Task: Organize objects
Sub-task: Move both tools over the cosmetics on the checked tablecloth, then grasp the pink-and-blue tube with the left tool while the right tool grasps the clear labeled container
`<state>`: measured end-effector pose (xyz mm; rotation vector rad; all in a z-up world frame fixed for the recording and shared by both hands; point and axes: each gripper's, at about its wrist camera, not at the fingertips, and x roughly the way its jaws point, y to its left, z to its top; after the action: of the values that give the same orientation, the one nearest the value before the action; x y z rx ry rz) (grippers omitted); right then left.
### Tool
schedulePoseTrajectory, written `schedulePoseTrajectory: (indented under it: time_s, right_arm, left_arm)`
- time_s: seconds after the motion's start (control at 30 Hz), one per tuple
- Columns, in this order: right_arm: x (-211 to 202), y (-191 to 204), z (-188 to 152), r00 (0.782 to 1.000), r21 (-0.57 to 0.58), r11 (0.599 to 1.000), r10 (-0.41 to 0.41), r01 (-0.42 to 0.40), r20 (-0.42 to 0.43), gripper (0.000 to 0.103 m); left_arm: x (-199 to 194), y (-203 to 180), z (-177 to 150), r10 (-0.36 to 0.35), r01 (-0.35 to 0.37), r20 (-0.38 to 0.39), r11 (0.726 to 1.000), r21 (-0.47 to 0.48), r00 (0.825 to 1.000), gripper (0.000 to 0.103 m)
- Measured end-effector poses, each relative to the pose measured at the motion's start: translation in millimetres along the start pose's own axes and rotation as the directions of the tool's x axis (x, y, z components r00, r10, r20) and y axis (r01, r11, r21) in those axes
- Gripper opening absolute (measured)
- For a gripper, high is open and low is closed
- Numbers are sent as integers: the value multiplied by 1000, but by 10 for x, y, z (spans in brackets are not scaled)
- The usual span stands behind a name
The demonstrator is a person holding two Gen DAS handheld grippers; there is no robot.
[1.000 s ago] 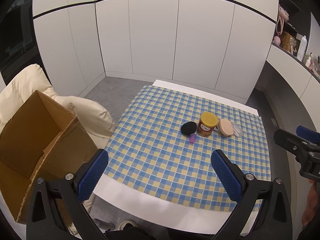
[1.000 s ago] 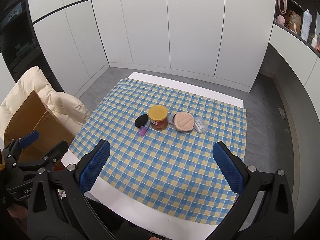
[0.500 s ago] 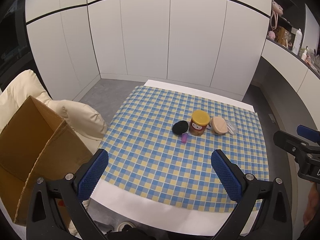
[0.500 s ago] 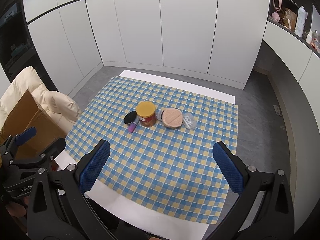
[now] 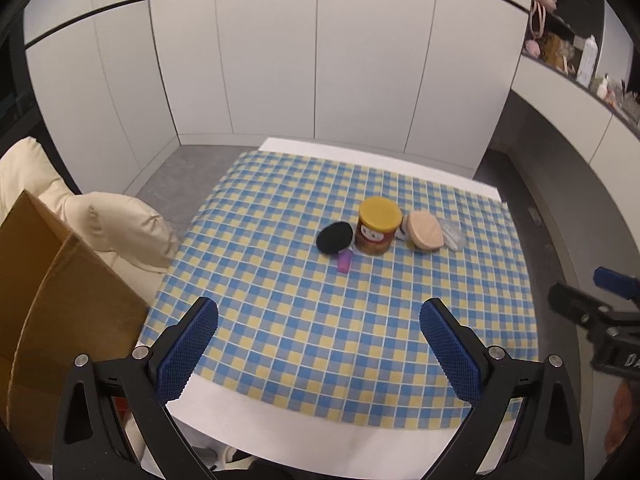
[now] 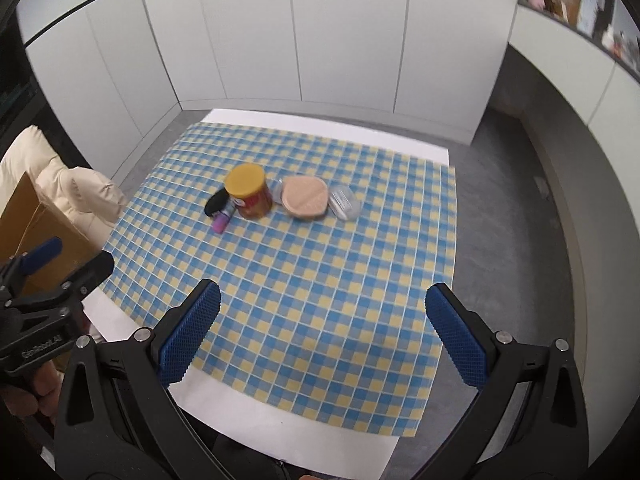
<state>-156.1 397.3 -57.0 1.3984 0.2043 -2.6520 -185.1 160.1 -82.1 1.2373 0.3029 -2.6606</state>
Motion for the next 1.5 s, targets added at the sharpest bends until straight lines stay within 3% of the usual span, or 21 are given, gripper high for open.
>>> schedulePoseTrajectory:
  time_s: [0.33, 0.57, 0.77, 0.9, 1.07, 1.4, 1.5]
  right_arm:
    - [478, -41, -18, 997, -56, 997, -59, 57, -45, 103]
    - [965, -129, 16, 995, -67, 996, -61, 56, -73, 102]
    - [1462, -238, -19, 988, -76, 994, -84, 75, -129, 90]
    - [1720, -290, -8, 985, -102, 991, -101, 87, -139, 89]
    - [2055, -343, 76, 984, -59, 996, -76, 68, -160, 84]
    - [2356, -291, 428, 993, -55, 998, -26, 20, -112, 84]
    - [2373, -237, 467, 995, -75, 997, -15, 8, -96, 72]
  left_arm:
    - [463, -165, 56, -17, 17, -2, 999, 44, 1000, 98]
    - [1019, -206, 14, -21, 24, -61, 998, 50, 998, 85]
    - [1532, -154, -45, -22, 22, -103, 1000, -4, 994, 78]
    - [1789, -125, -87, -35, 29, -116, 998, -52, 993, 67]
    - [1933, -210, -22, -36, 33, -85, 999, -36, 996, 61]
    - [2163, -401, 111, -7, 7, -61, 1000, 1, 998, 50]
    - [2188, -414, 149, -5, 5, -47, 1000, 2, 999, 32]
